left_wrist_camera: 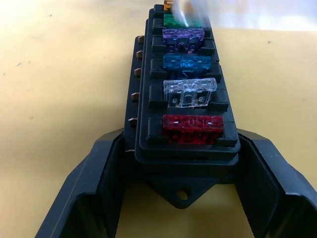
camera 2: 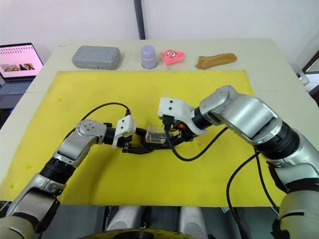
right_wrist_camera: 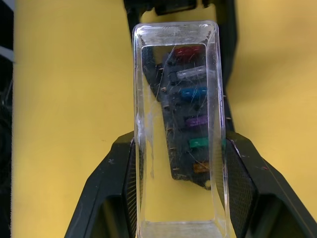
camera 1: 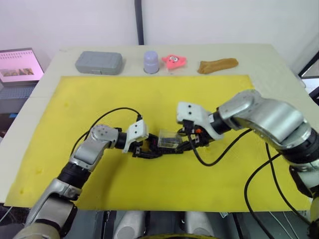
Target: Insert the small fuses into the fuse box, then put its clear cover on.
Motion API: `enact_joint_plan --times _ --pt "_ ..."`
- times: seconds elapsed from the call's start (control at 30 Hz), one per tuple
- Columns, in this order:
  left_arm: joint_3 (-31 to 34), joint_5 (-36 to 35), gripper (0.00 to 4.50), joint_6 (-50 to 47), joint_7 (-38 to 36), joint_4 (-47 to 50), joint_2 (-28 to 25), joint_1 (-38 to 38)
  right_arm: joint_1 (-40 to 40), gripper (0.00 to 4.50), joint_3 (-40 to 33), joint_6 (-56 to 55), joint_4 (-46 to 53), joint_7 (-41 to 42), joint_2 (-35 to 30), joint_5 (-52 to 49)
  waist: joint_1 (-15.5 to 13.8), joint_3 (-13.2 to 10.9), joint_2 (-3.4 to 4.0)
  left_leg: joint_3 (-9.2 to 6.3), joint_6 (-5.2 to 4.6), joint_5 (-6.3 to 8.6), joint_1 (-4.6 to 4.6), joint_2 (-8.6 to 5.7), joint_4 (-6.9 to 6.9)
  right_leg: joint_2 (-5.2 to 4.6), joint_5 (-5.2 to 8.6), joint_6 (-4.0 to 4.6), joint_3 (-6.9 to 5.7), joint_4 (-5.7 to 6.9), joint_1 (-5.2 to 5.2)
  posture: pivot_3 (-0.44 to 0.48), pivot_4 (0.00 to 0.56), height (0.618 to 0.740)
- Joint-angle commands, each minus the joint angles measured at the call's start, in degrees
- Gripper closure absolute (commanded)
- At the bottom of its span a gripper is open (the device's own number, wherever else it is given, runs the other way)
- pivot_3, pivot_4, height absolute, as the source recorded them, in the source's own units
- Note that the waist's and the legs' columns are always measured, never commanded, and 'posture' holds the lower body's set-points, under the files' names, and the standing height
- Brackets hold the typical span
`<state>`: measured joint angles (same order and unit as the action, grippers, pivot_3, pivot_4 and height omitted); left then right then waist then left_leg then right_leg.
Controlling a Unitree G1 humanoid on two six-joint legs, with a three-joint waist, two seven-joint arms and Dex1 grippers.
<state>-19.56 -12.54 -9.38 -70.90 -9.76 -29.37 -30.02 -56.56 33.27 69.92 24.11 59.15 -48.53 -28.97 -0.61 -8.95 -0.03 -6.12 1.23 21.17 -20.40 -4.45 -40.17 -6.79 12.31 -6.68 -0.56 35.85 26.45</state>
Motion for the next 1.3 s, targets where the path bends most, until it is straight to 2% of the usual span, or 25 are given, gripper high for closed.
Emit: enact_joint_plan --times 0.03,0.43,0.8,1.3 --pt "-0.4 1.5 1.95 2.2 -0.8 -1.3 0.8 -1.0 -1.9 2.81 1.0 -0.4 0.8 -1.2 0.9 2.8 -0.1 0.0 0.00 0.00 0.00 0.00 0.00 0.00 0.00 0.00 0.00 0.00 0.00 0.01 0.00 0.000 0.150 0.740" --pt "0.1 2.7 1.95 2.9 -1.4 -2.0 1.4 -0.6 -0.8 2.81 2.8 1.4 1.9 -4.0 4.9 5.4 -0.1 0.0 0.00 -0.03 0.00 0.00 0.00 -0.03 -0.03 0.00 0.00 0.00 0.00 0.03 -0.01 0.000 0.150 0.740" --pt "0.2 2.7 1.95 2.5 -1.1 -1.7 1.7 -0.6 -0.6 2.81 5.9 0.2 1.4 -4.6 4.4 7.9 -0.1 0.0 0.00 -0.04 0.00 0.00 0.01 -0.04 -0.03 0.00 0.00 0.00 0.00 0.03 -0.02 0.000 0.150 0.740" --pt "0.2 2.8 1.95 2.3 -0.9 -1.8 1.9 -0.6 -1.6 2.81 7.4 -0.8 1.5 -1.1 2.7 10.0 -0.1 0.0 -0.01 -0.04 0.00 0.00 0.02 -0.04 -0.04 0.00 0.00 0.00 0.00 0.03 -0.05 0.000 0.150 0.740"
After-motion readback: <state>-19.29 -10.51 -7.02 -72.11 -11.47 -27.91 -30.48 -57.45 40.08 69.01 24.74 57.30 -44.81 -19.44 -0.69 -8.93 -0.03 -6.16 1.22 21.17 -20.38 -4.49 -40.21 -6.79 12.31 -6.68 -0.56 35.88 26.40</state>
